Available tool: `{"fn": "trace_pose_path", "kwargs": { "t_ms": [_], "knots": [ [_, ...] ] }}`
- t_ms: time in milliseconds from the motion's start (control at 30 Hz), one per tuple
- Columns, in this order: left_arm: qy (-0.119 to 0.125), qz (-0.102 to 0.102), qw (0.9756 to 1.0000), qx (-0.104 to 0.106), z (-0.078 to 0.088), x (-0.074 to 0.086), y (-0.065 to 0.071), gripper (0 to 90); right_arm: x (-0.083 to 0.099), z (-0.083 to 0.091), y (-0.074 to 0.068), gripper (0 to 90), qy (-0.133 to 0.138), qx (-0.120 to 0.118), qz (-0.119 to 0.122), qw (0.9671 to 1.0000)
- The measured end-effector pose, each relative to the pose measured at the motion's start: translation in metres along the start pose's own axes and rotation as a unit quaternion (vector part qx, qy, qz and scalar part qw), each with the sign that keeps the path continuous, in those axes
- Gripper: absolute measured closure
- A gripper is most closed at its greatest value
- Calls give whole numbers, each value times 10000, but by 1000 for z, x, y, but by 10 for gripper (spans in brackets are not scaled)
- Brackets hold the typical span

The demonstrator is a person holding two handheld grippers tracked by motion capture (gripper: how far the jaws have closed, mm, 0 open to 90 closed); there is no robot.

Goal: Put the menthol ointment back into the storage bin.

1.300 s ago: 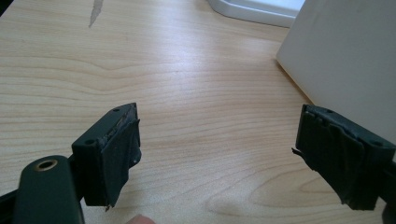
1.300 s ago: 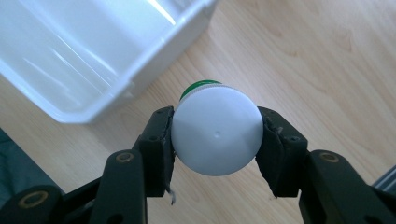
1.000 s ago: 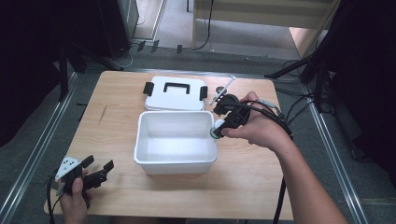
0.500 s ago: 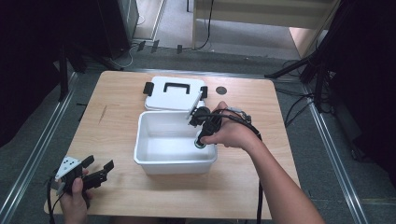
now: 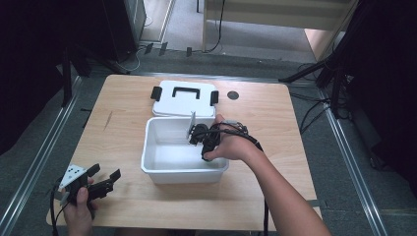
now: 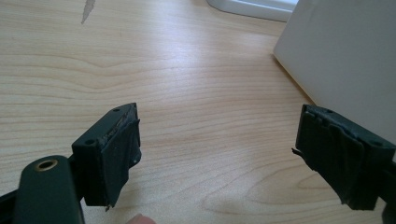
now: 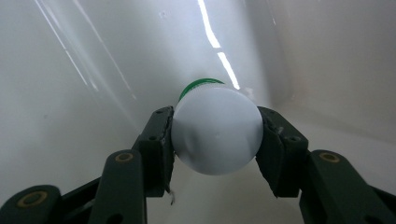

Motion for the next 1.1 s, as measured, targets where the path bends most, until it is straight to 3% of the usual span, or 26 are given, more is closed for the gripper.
{"fn": "trace_pose_path", "kwargs": {
  "t_ms": [233,333,433,500,600,700,800,900,1100],
  "knots": [
    [-17,1,10000,30,0,0,1,149,2,1,0,462,60,-122,16,9999],
    [-24,-13,10000,38,0,0,1,149,3,4,0,456,165,-35,26,9999],
    [-26,-7,10000,47,0,0,1,149,4,15,3,452,505,0,-61,9987],
    [-26,-5,10000,52,0,0,1,149,4,29,7,457,900,-37,-251,9956],
    [-29,-11,10000,61,0,0,1,149,10,57,16,457,1476,64,-586,9873],
    [-14,-10,10000,62,-1,0,1,149,22,77,20,449,1785,208,-709,9812],
    [-39,-36,10000,57,-1,0,1,149,38,91,23,441,1897,435,-809,9775],
    [-32,-44,10000,47,-1,0,1,150,56,97,24,434,1922,484,-976,9753],
    [-62,-70,9999,68,-1,1,2,150,89,89,22,424,1925,454,-1309,9715]
  ]
}}
Point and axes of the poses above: each handheld gripper's, and its own axes: z roughly backward along the jaws, x roughly out of its underside, y roughly to its right, the point moved 3 cm from there along -z, roughly forward along the jaws, and after that the axes turned 12 degrees about y, right-handed, at the moved point
